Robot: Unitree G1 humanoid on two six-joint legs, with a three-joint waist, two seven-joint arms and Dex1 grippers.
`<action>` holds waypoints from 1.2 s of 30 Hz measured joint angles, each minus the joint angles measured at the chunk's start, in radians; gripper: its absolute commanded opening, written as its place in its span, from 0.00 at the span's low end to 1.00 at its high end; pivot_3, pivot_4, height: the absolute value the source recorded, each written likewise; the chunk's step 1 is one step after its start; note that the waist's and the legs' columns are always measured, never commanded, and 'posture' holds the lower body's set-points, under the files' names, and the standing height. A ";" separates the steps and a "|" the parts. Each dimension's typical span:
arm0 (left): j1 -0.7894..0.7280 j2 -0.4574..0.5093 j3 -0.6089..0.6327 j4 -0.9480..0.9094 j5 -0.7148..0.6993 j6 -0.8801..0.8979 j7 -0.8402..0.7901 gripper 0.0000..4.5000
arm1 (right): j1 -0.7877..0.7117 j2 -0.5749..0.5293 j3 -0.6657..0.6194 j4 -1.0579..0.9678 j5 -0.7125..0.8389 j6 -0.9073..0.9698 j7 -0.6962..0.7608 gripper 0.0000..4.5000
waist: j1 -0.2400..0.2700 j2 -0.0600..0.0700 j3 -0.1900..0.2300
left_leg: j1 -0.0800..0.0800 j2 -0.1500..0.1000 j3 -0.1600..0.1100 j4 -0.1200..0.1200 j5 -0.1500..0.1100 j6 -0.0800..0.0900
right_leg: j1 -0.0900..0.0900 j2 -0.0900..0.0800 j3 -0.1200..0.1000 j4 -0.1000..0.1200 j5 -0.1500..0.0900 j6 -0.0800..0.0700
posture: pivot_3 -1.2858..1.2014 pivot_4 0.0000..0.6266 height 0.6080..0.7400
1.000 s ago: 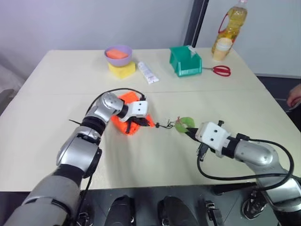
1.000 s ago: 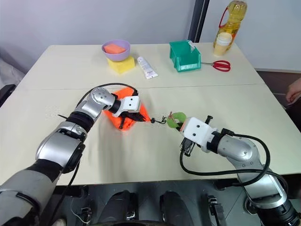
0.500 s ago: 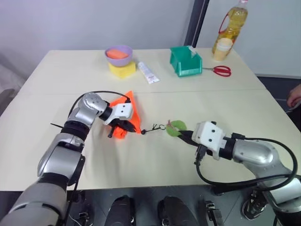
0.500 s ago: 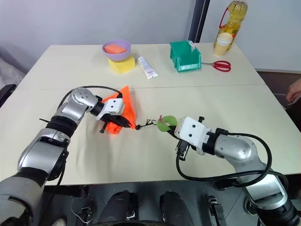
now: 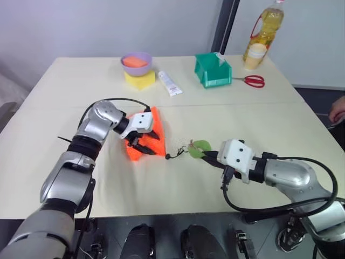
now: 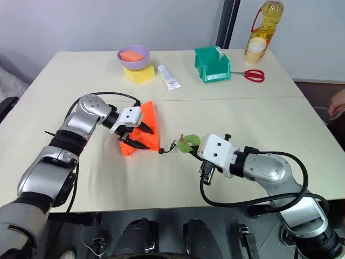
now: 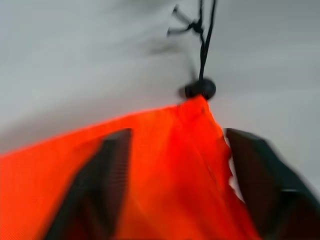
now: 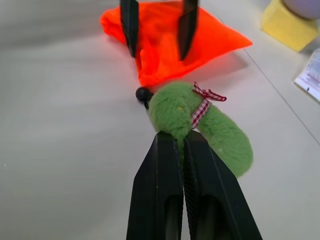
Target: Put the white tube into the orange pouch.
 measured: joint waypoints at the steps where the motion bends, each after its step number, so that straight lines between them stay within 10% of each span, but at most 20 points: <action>1: 0.000 -0.004 -0.001 -0.008 -0.001 0.000 0.000 0.74 | 0.000 0.000 0.000 -0.005 0.003 0.003 -0.001 0.00 | 0.000 0.000 0.000 | 0.000 0.000 0.000 0.000 0.000 0.000 | 0.000 0.000 0.000 0.000 0.000 0.000 | 0.52 0.24 1.00; 36: 0.141 -0.044 -0.086 -0.206 0.024 0.171 0.144 0.74 | 0.006 -0.001 0.024 -0.035 0.003 0.022 -0.039 0.00 | 0.002 0.000 0.000 | 0.000 0.000 0.000 0.000 0.000 0.000 | 0.001 0.000 0.000 0.000 0.000 0.000 | 0.52 0.24 1.00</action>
